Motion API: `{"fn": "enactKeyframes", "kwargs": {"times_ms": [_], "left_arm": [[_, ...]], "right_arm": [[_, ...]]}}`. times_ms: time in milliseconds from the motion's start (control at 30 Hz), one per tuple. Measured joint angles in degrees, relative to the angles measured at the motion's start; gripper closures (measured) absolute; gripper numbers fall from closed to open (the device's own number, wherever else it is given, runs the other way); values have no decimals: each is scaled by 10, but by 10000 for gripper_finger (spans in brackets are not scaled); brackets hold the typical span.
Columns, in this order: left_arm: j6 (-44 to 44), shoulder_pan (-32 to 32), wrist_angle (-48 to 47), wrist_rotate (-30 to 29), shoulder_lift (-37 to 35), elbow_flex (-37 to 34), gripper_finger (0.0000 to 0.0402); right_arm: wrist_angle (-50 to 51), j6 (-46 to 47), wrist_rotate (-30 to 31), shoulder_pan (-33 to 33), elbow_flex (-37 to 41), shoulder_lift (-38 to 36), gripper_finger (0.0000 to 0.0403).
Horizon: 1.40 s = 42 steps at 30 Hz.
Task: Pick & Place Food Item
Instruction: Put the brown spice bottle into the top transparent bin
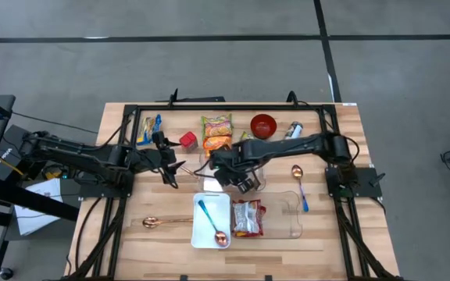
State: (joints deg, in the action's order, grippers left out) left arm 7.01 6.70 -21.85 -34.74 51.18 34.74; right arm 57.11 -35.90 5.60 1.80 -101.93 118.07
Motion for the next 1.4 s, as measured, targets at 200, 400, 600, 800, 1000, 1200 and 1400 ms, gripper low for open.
{"fn": "enactKeyframes", "kwargs": {"times_ms": [200, 400, 600, 800, 1000, 1200, 1400], "left_arm": [[0, 0, -2, 0, 0, 0, 111], [-2, 0, 0, 0, 0, 0, 111], [-5, 0, 0, 0, 0, 0, 111], [-10, 0, 0, 0, 0, 0, 111], [-10, 0, 1, 0, 0, 0, 111], [-10, 0, 1, 0, 0, 0, 111], [-12, 0, 2, 0, 0, 0, 111]], "right_arm": [[5, -10, 1, -1, 0, 5, 230], [9, -27, -22, -5, 0, 5, 230], [-1, -31, -54, -7, 1, 9, 230], [-25, -31, -51, -12, 1, 29, 230], [-11, -27, -37, -16, 2, 32, 230], [-19, -23, -27, -16, 3, 32, 230], [-26, -23, -32, -19, 20, 33, 230]]}}
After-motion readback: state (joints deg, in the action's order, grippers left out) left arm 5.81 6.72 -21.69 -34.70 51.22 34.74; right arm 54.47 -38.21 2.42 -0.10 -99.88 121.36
